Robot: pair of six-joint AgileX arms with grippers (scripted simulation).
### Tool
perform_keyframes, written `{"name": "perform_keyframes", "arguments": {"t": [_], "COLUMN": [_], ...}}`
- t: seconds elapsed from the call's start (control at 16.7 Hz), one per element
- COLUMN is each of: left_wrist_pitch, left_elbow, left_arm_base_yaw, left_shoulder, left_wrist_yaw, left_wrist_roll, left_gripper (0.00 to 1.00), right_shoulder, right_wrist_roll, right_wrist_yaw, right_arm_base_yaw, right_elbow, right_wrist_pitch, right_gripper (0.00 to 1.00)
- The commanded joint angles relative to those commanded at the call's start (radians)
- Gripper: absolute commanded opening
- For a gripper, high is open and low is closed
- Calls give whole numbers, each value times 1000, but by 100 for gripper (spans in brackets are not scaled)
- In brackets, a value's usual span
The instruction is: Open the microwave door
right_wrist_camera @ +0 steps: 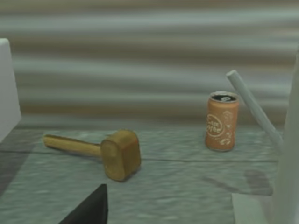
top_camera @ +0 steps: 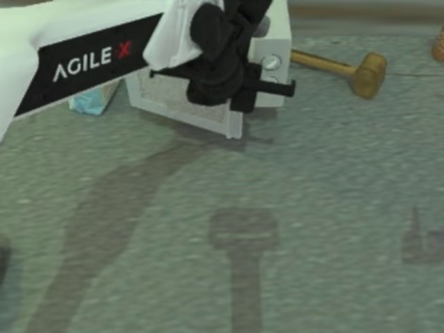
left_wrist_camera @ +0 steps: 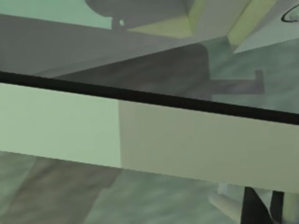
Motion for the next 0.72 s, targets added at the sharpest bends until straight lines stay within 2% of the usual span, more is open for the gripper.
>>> {"name": "perform_keyframes", "arguments": {"t": [0.18, 0.48, 0.72], "left_wrist_pitch": [8, 54, 59], "left_elbow": [-17, -121, -128], "left_arm_base_yaw": [-4, 19, 21], "left_shoulder": [-10, -81, -86], "left_wrist_yaw": [13, 57, 61], "left_wrist_roll": [11, 104, 111], "left_gripper": [0, 0, 0], "right_shoulder": [0, 0, 0], "right_wrist_roll": [0, 0, 0], "right_wrist_yaw": [0, 0, 0], "right_arm_base_yaw": [0, 0, 0], "right_elbow": [0, 0, 0], "right_wrist_pitch": [0, 0, 0], "right_gripper": [100, 100, 100]}}
